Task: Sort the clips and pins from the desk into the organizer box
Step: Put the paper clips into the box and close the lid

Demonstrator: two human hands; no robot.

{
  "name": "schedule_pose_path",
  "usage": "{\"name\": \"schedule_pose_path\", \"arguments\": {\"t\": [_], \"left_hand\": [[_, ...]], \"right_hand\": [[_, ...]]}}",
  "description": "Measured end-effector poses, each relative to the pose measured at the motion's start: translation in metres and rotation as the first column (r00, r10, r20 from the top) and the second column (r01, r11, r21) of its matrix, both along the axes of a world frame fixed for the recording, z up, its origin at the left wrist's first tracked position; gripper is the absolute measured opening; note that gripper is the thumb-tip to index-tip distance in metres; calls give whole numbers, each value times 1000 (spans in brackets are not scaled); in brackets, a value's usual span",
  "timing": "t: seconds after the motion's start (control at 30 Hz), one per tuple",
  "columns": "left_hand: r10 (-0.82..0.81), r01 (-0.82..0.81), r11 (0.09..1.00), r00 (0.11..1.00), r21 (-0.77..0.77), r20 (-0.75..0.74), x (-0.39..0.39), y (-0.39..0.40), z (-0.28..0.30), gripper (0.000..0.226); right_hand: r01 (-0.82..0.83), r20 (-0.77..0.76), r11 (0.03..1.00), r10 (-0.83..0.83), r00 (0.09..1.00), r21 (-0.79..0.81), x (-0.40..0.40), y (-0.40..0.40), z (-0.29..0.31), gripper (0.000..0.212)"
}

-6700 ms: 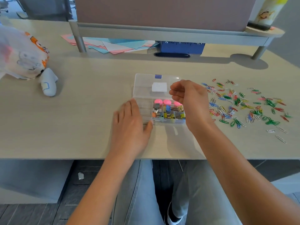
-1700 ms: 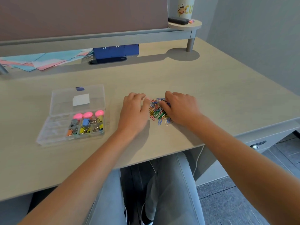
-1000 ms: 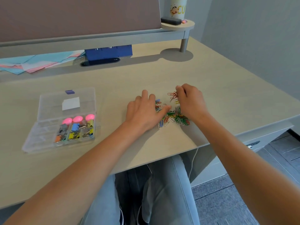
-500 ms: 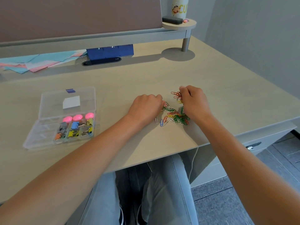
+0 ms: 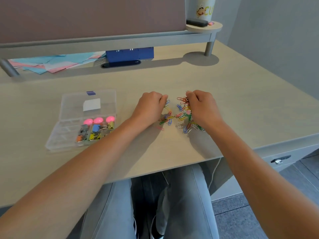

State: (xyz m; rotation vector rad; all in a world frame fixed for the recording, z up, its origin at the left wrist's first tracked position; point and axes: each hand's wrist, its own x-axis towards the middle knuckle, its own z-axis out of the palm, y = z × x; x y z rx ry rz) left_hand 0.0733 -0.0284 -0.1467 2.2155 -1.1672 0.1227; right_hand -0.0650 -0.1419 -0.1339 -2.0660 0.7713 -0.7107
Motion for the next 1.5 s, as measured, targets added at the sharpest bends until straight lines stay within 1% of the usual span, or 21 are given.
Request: {"name": "schedule_pose_path", "arguments": {"t": [0.27, 0.4, 0.63, 0.8, 0.9, 0.97, 1.1, 1.17, 1.23, 1.4, 1.5], "left_hand": [[94, -109, 986, 988, -122, -120, 25, 64, 18, 56], [152, -167, 975, 983, -145, -105, 37, 102, 24, 56], [327, -329, 936, 944, -127, -37, 60, 178, 34, 57], [439, -438, 897, 899, -58, 7, 80, 221, 27, 59], [486, -486, 874, 874, 18, 5, 89, 230, 20, 54], [516, -515, 854, 857, 79, 4, 91, 229, 16, 48], [552, -562, 802, 827, 204, 107, 87, 222, 13, 30], [539, -565, 779, 825, 271, 172, 86, 217, 12, 20], [519, -568, 756, 823, 325, 232, 86, 215, 10, 17], [499, -583, 748, 809, 317, 311, 85, 216, 7, 17], [511, -588, 746, 806, 313, 299, 83, 216, 8, 27]], "right_hand": [[-91, 12, 994, 91, 996, 55, 34, 50, -3, 44], [-149, 14, 987, 149, 989, 62, 50, 78, -5, 44], [-209, -16, 978, 209, 978, 28, 71, 118, -8, 47], [-246, -35, 969, 246, 969, 1, 83, 139, -10, 50], [-249, -56, 967, 246, 968, -55, 85, 145, -12, 49], [-247, -65, 967, 243, 968, -59, 86, 146, -14, 49], [-238, -73, 970, 234, 969, -46, 86, 144, -15, 49], [-239, -73, 970, 235, 969, -46, 86, 142, -16, 48], [-241, -68, 970, 238, 969, -40, 86, 141, -17, 48], [-244, -54, 970, 242, 969, -23, 85, 141, -17, 49], [-245, -44, 970, 244, 969, -9, 85, 141, -17, 49]]}}
